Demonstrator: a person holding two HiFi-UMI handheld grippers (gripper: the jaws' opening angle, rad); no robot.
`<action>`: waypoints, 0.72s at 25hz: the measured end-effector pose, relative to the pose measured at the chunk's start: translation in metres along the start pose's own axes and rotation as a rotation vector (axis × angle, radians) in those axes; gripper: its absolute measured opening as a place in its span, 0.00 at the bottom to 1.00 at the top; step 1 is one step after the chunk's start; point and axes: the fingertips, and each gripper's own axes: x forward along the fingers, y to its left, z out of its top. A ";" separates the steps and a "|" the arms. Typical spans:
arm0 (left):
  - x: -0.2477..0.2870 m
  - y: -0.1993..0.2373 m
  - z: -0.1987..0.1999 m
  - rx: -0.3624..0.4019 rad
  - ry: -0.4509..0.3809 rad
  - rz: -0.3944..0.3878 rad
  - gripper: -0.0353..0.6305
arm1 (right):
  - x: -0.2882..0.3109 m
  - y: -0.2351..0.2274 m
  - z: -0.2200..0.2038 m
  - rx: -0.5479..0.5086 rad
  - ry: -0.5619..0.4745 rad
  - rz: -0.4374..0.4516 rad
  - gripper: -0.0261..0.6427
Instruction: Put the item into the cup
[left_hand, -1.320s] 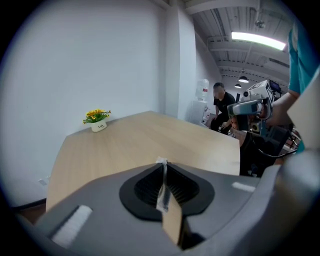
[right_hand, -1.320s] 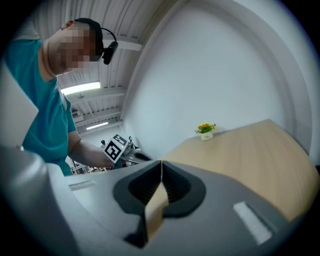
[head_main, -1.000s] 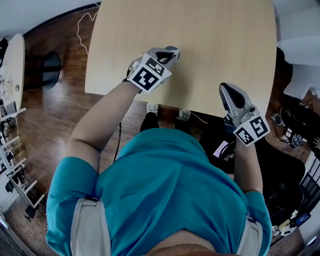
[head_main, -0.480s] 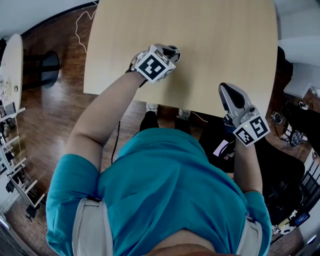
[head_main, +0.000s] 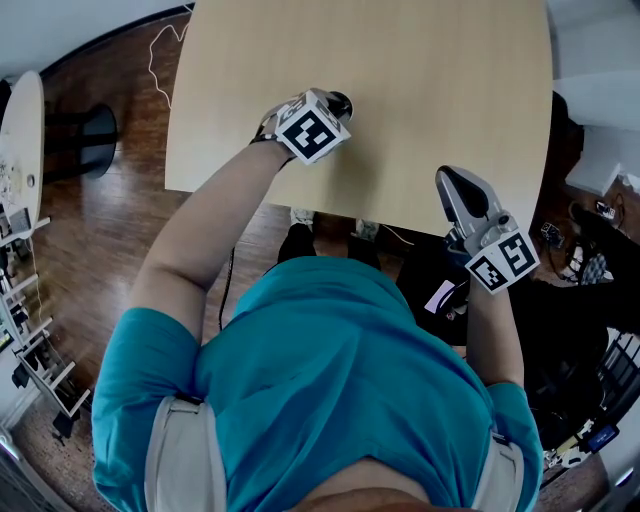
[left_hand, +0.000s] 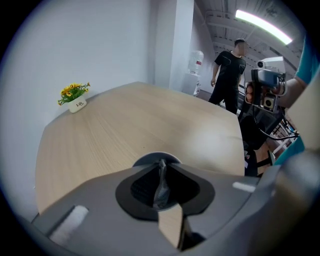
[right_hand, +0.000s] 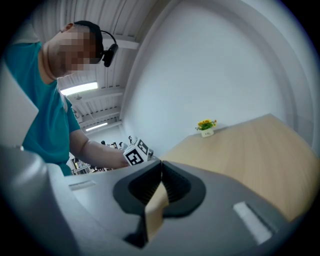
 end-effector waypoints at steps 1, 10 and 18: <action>-0.002 0.000 0.000 0.004 0.002 -0.004 0.11 | 0.000 0.000 0.000 0.000 0.000 0.001 0.04; -0.011 -0.003 0.006 0.039 0.026 -0.023 0.30 | 0.003 -0.001 0.003 0.003 -0.007 0.014 0.04; -0.016 -0.002 0.009 0.116 0.037 0.020 0.35 | 0.003 -0.004 0.008 0.001 -0.013 0.010 0.04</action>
